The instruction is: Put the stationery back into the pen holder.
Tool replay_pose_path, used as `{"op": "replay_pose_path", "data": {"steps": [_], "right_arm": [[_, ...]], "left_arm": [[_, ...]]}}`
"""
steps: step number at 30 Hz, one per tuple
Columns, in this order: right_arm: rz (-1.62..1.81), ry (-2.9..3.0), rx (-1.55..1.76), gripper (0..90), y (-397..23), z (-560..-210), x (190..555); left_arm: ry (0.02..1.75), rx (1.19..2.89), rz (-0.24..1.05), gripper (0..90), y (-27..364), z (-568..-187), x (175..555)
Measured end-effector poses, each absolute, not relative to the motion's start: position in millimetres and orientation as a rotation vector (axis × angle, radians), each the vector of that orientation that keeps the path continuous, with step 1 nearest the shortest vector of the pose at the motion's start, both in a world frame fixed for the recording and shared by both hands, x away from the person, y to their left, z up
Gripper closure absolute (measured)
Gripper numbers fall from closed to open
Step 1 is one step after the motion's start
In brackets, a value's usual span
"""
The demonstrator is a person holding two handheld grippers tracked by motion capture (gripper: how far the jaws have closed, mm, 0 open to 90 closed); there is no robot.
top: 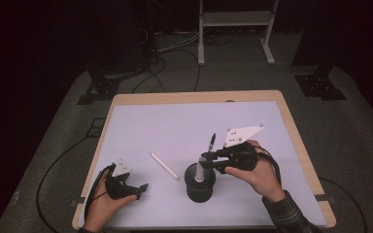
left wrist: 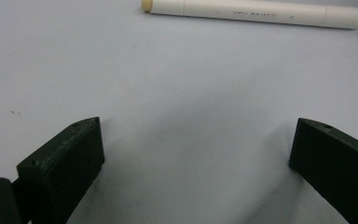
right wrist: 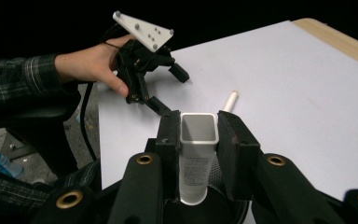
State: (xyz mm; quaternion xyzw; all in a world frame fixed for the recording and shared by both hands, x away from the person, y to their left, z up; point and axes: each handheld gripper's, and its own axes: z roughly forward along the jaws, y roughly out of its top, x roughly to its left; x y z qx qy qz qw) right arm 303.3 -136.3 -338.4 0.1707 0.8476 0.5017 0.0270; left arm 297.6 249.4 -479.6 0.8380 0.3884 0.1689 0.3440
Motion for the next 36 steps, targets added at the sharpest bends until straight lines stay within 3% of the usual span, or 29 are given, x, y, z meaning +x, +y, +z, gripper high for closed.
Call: {"op": "replay_pose_path", "data": {"steps": [36], "right_arm": [[1.416, 2.777, 0.491, 70.0, -116.8, -383.8, 313.8]], "left_arm": [[1.009, 2.173, 0.44, 2.0, 249.2, -479.7, 297.7]]}}
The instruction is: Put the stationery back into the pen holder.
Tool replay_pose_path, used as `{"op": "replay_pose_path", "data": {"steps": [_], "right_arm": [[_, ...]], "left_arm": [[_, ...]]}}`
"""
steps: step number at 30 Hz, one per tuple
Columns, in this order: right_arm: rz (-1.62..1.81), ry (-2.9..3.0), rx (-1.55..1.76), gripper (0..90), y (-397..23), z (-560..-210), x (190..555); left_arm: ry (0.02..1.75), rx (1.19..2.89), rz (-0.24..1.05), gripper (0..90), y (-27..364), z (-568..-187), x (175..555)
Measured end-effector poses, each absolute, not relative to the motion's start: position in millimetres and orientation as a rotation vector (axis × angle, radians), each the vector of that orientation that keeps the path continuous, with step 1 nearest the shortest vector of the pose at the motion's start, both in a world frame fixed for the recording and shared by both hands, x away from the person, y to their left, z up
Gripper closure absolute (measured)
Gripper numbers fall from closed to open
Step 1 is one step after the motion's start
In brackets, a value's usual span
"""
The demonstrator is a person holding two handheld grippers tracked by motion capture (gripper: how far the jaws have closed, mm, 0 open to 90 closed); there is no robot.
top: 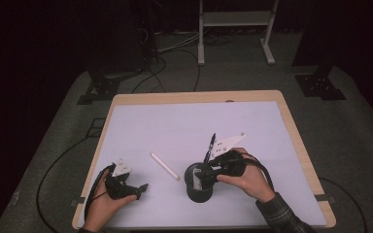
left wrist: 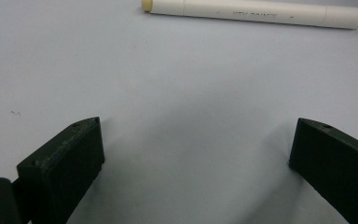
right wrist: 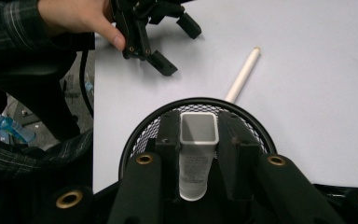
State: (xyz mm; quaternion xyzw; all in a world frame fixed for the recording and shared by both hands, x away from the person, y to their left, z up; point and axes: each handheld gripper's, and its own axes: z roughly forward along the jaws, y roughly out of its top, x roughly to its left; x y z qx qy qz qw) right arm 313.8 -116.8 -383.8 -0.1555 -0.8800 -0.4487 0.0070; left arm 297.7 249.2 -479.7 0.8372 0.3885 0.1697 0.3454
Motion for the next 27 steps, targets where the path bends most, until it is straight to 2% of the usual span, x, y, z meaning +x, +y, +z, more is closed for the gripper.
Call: {"op": "replay_pose_path", "data": {"steps": [13, 27], "right_arm": [[-1.343, -2.778, -0.445, 69.9, -108.3, -394.8, 314.3], [-1.389, -2.761, -0.43, 68.4, -110.0, -388.9, 311.5]], "left_arm": [[1.009, 2.173, 0.44, 2.0, 249.2, -479.8, 297.7], [1.009, 2.173, 0.441, 2.0, 249.2, -479.8, 297.7]]}}
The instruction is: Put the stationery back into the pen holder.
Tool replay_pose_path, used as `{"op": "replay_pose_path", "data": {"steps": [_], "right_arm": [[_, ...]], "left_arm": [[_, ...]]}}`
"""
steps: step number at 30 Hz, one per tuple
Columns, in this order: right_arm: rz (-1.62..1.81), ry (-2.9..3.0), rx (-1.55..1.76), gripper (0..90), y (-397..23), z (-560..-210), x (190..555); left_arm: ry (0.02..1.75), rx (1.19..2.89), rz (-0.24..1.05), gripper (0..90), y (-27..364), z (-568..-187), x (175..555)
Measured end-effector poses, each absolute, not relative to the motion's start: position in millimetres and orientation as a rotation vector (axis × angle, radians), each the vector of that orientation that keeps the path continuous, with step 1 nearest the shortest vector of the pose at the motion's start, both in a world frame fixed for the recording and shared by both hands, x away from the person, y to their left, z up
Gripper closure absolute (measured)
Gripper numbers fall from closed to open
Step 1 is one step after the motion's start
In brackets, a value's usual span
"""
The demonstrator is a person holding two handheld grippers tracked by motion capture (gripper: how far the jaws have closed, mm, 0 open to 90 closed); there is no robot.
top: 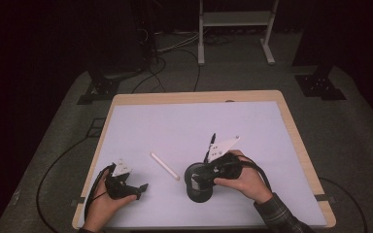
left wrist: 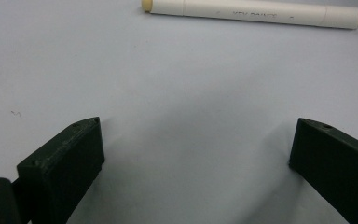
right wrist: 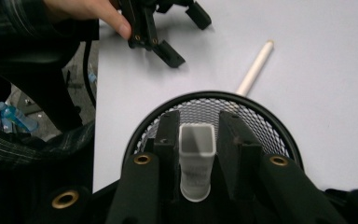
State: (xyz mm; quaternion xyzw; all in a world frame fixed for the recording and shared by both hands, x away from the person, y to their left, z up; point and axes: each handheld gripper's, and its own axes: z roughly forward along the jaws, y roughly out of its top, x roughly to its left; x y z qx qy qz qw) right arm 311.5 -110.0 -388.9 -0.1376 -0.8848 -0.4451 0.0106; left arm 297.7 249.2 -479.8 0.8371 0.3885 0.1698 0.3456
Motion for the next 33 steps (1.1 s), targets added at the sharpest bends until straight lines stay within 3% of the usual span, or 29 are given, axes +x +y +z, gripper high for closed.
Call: {"op": "replay_pose_path", "data": {"steps": [17, 33], "right_arm": [[-1.592, -2.765, -0.628, 64.3, -141.2, -357.6, 317.6], [-1.63, -2.825, -0.866, 57.0, -163.1, -354.2, 331.5]], "left_arm": [[1.009, 2.177, 0.439, 2.0, 249.4, -479.6, 297.6], [1.009, 2.179, 0.438, 2.0, 249.4, -479.4, 297.5]]}}
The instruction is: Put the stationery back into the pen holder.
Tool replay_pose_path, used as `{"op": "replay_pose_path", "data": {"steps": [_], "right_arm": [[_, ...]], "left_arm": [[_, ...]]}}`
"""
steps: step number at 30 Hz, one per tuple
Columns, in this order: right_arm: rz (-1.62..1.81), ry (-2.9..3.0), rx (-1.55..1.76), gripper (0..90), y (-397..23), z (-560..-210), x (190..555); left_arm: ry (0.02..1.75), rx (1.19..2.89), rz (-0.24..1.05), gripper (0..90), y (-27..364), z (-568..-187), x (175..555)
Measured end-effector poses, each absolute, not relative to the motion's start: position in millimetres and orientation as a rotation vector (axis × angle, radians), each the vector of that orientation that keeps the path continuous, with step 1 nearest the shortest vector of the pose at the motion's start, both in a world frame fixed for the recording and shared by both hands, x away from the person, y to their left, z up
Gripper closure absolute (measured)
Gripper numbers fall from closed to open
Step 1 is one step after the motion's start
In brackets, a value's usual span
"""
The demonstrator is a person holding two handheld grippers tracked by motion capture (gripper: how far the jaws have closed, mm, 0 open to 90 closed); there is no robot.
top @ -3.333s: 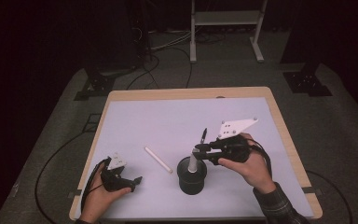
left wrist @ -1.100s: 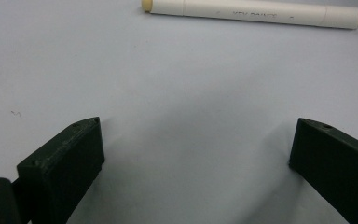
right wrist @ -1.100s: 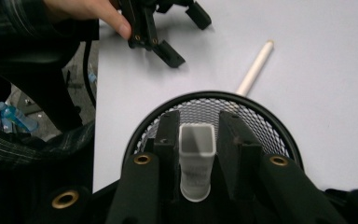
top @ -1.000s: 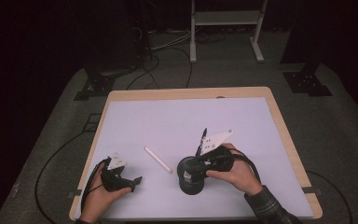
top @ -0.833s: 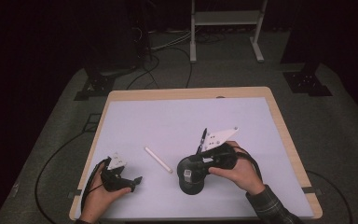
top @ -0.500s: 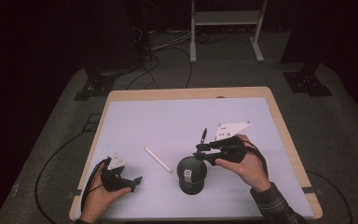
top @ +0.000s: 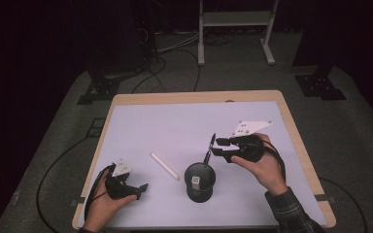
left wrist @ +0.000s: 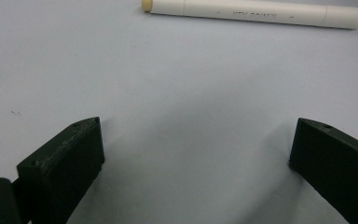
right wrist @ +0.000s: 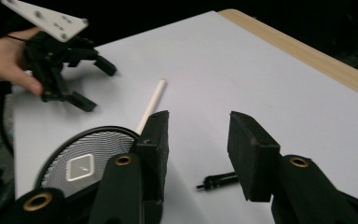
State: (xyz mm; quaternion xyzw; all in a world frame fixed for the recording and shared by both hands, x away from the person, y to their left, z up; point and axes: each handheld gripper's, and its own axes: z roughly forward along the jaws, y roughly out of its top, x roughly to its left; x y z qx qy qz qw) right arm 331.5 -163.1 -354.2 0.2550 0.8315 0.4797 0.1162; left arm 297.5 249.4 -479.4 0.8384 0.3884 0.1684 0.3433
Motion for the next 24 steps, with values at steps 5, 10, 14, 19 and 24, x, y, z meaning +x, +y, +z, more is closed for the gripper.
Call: {"op": "replay_pose_path", "data": {"steps": [5, 10, 14, 19, 24], "right_arm": [[1.363, 2.395, 0.79, 53.8, -166.0, -356.7, 335.3], [1.324, 2.368, 0.847, 51.8, -169.0, -361.1, 340.4], [1.297, 2.355, 0.879, 50.4, -170.4, -366.1, 345.1], [1.257, 2.328, 0.922, 48.9, -170.0, -371.8, 350.2], [1.243, 2.312, 0.945, 47.0, -169.9, -377.1, 356.5]], "left_arm": [[1.009, 2.179, 0.437, 2.0, 249.4, -479.4, 297.6], [1.011, 2.175, 0.437, 2.0, 249.2, -479.6, 297.5], [1.013, 2.17, 0.437, 2.0, 249.0, -479.7, 297.4], [1.015, 2.169, 0.436, 2.0, 248.9, -479.8, 297.4], [1.012, 2.169, 0.441, 2.0, 249.0, -479.9, 297.5]]}}
